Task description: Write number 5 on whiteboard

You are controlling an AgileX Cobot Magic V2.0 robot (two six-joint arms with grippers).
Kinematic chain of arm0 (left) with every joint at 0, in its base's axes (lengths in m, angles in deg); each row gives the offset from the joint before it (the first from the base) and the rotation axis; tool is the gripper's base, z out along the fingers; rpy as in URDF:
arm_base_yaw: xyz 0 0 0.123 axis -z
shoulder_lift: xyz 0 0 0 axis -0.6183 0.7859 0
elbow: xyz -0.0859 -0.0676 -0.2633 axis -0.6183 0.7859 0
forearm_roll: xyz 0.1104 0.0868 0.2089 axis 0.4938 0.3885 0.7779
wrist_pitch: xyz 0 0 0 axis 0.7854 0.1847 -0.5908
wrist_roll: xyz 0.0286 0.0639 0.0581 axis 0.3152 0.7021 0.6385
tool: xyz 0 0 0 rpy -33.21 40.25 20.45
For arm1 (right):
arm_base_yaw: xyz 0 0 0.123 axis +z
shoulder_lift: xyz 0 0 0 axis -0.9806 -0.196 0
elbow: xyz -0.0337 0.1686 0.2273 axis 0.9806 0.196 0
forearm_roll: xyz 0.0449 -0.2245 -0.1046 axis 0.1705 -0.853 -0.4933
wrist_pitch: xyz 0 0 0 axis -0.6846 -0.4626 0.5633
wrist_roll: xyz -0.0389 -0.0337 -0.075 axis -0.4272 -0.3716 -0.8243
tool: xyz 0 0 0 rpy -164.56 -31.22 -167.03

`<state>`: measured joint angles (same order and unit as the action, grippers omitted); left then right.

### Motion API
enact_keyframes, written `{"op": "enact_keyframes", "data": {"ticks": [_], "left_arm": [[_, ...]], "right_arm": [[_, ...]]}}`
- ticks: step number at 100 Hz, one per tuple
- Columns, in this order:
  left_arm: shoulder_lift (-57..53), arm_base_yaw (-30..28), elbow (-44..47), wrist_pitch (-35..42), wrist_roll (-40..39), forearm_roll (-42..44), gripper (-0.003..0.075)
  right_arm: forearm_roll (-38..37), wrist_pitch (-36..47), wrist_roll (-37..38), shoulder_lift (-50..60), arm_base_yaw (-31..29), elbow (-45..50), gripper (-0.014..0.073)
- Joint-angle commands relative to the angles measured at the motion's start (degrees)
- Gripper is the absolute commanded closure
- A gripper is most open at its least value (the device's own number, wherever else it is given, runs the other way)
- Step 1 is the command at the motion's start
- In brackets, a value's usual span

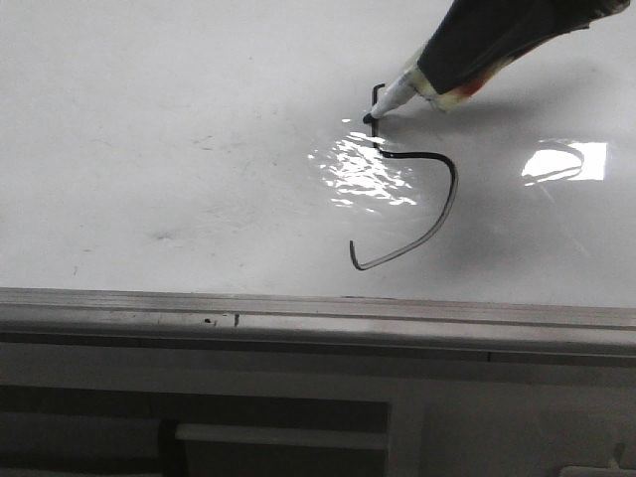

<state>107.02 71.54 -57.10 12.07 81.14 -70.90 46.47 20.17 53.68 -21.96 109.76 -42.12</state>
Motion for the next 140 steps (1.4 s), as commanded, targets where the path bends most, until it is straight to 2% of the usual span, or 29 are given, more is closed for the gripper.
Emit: {"op": "enact_keyframes", "data": {"ticks": [1, 24, 32, 48, 68, 72, 77, 82, 83, 90, 97, 110, 121, 131, 140], "left_arm": [[0.58, -0.05, -1.51, 4.43, -0.37, -0.47, 0.074], [0.58, -0.05, -1.51, 4.43, -0.37, -0.47, 0.074], [0.58, -0.05, -1.51, 4.43, -0.37, -0.47, 0.074], [0.58, -0.05, -1.51, 4.43, -0.37, -0.47, 0.074], [0.58, -0.05, -1.51, 4.43, -0.37, -0.47, 0.0738], [0.58, 0.08, -1.51, 4.43, -0.37, -0.47, 0.0717], [0.72, 0.73, -1.64, 4.43, -0.27, -0.47, 0.0655], [1.49, 2.05, -2.3, 4.28, 0.21, -0.47, 0.0554], [1.81, 2.59, -2.5, 4.28, 0.4, -0.47, 0.0501], [4.15, 6.23, -4.1, 3.15, 3.25, -0.47, 0.0334], [7.76, 11.13, -6.28, 1.16, 6.87, -0.47, 0.0245], [15.59, 21.22, -9.9, -0.76, 13.75, 0.81, 0.0258], [22.67, 27.95, -12.42, -0.98, 15.22, 5.16, 0.0292], [27.89, 31.12, -14.24, -0.98, 15.22, 8.63, 0.0316], [31.43, 31.28, -15.69, -0.98, 15.22, 8.84, 0.0325]], "right_arm": [[-1.91, 2.32, 2.06, 0.46, -2.63, -1.53, 0.0636], [-3.81, -3.33, 3.44, 2.5, -5.86, -1.49, 0.0636], [-5.64, -3.93, 6.09, 3.58, -5.86, -1.07, 0.0636], [-6.56, -3.73, 6.46, 4.09, -5.86, -0.06, 0.0636], [-6.56, 1.13, 6.34, 10.15, -0.67, -0.06, 0.0636], [-6.56, 2.33, 6.34, 12.16, 0.79, -0.06, 0.0636], [-6.56, 3.34, 6.34, 14.25, 2.67, -0.06, 0.0636], [-7.1, 3.6, 6.34, 15.65, 4.42, -0.06, 0.0636], [-7.32, 3.6, 6.34, 16.08, 4.79, -0.06, 0.0636], [-8.36, 3.5, 6.34, 16.36, 6.44, -0.06, 0.0636], [-9.15, 3.37, 6.09, 15.52, 7.93, -0.01, 0.0637], [-9.15, 0.34, 0.39, 11.82, 11.71, -0.01, 0.0639], [-9.15, -2.52, -0.84, 8.8, 16.27, -0.01, 0.0639], [-9.15, -3.3, -0.84, 7.46, 19.59, -0.01, 0.0639], [-9.15, -3.54, -0.84, 7.33, 21.82, -0.01, 0.0639]]}}
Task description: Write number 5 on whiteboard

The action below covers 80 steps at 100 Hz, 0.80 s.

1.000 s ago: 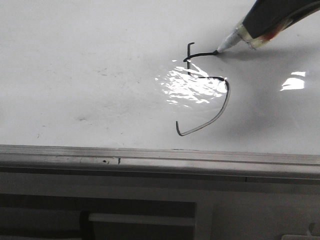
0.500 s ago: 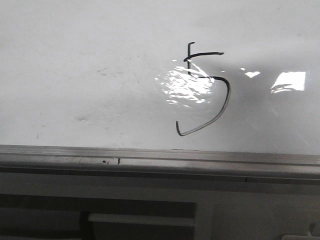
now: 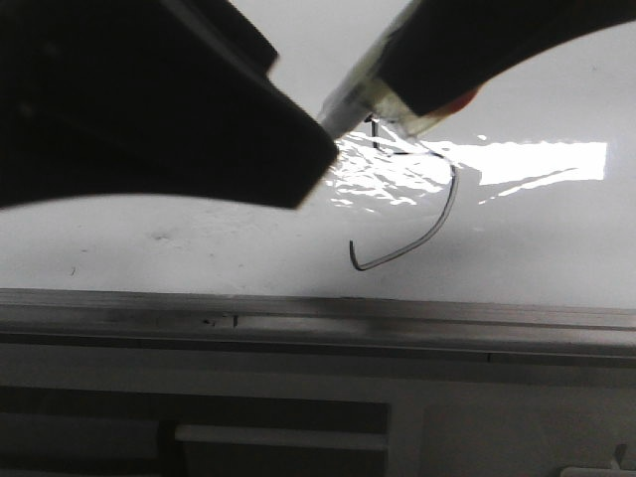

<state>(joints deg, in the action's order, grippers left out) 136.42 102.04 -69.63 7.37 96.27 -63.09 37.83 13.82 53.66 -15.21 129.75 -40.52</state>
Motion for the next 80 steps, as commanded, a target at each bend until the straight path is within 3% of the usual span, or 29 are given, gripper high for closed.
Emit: {"op": "enact_keyframes", "data": {"ticks": [1, 19, 33, 62, 80], "left_arm": [[2.23, 0.78, -3.26, 3.72, 0.09, 1.03, 0.0325], [4.26, 0.78, -4.13, 5.25, 0.09, 0.93, 0.0346], [4.37, 0.78, -4.13, 6.12, 0.09, 0.84, 0.0409], [6.22, 0.78, -4.13, 6.12, -0.01, -0.58, 0.0737], [6.59, 0.78, -4.13, 5.03, -0.01, -0.58, 0.074]], "right_arm": [[-0.52, 2.8, -0.82, 0.58, 1.96, -1.61, 0.0639], [0.26, 0.01, -0.82, 0.58, 3.91, -1.61, 0.0639], [1.55, -0.05, -0.82, 0.58, 4.76, -1.61, 0.0639], [2.52, 0.49, -0.82, 0.58, 6.5, -1.61, 0.0639], [2.52, 0.49, -0.82, 0.58, 6.5, -1.61, 0.0638]]}}
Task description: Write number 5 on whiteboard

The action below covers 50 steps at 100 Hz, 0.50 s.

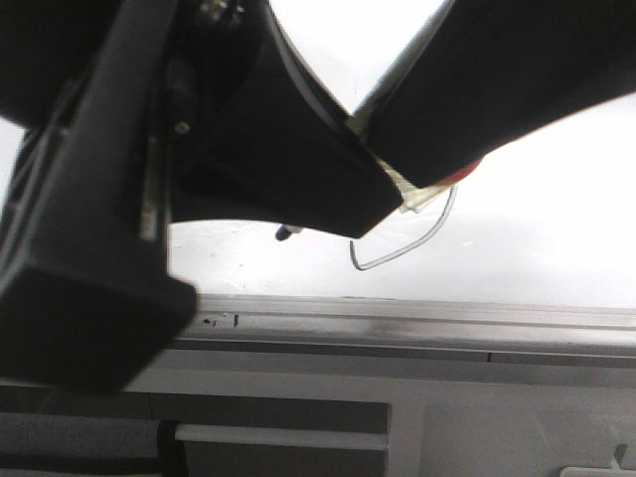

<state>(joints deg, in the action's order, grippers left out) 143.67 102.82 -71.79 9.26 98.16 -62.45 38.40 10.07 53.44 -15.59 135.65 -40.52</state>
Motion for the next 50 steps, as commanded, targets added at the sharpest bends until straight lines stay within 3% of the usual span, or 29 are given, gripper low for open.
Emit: {"op": "enact_keyframes", "data": {"ticks": [1, 12, 19, 26, 37, 43, 50], "left_arm": [[-0.66, -0.01, -1.96, 3.14, -1.89, -1.23, 0.074], [-0.66, -0.01, -1.96, 2.89, -2.0, -1.38, 0.074], [-0.66, -0.01, -1.96, 2.52, -2.0, -2.36, 0.074], [-0.66, -0.01, -1.96, 1.99, -2.0, -3.56, 0.074], [-0.66, -0.01, -1.96, 1.61, -2.39, -4.34, 0.0741], [-0.66, -0.3, -1.96, 1.61, -2.42, -5.76, 0.0741], [-0.66, -1.69, -1.96, 1.61, -2.52, -9.09, 0.0741]], "right_arm": [[1.96, 4.24, -0.59, 0.96, 0.59, -1.61, 0.0638], [1.96, 5.08, -0.59, 0.96, 0.59, -1.61, 0.063], [1.96, 5.74, -0.59, 1.14, 0.59, -1.61, 0.0568], [1.08, 6.69, -0.59, 1.76, 0.39, -1.61, 0.0417], [-2.39, 8.62, -0.59, 3.76, 0.36, -1.61, 0.0102], [-4.38, 9.5, 0.13, 5.23, -0.17, -1.72, 0.0028], [-5.96, 10.45, 2.32, 7.48, -2.12, -1.95, 0.0042]]}}
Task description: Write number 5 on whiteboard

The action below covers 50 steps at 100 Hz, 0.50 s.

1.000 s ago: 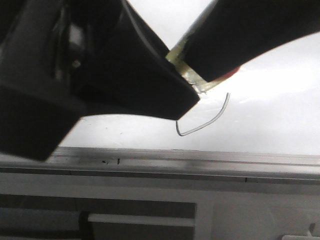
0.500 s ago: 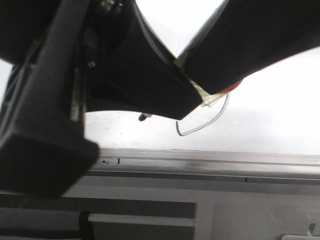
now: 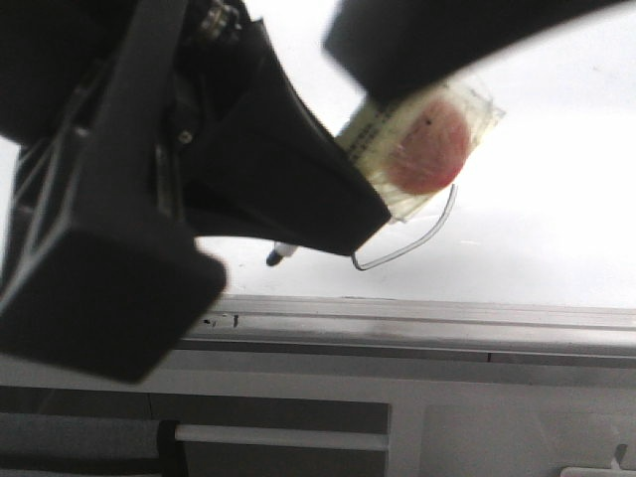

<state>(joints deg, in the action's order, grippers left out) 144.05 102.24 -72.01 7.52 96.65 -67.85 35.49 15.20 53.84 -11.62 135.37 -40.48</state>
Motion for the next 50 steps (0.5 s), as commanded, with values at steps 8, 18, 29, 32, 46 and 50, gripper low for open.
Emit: {"op": "enact_keyframes", "data": {"ticks": [8, 18, 29, 32, 46, 50], "left_arm": [[-1.04, -4.36, -1.74, 4.03, -1.01, -9.06, 0.0741], [-1.04, -9.47, -1.74, 5.44, -1.01, -16.74, 0.0741], [-0.89, -14.51, -1.74, 8.17, -1.01, -21.45, 0.0741], [-0.57, -15.63, -1.74, 9.07, -1.01, -21.87, 0.0741], [2.52, -18.63, -1.74, 11.98, -1.01, -24.22, 0.0741], [3.53, -19.02, -1.74, 12.94, -1.01, -24.91, 0.0741]], "right_arm": [[-3.87, 5.68, 3.14, 6.36, -5.67, -1.99, 0.0116], [-3.87, 5.52, 3.92, 10.36, -10.57, -1.99, 0.0288], [-3.87, 4.56, 4.5, 14.19, -14.59, -1.99, 0.0575], [-3.87, 4.44, 4.5, 15.09, -15.33, -1.99, 0.0665], [-3.87, 4.02, 4.59, 16.85, -16.61, -1.36, 0.0657], [-3.87, 3.51, 4.59, 16.83, -16.61, -1.37, 0.0657]]}}
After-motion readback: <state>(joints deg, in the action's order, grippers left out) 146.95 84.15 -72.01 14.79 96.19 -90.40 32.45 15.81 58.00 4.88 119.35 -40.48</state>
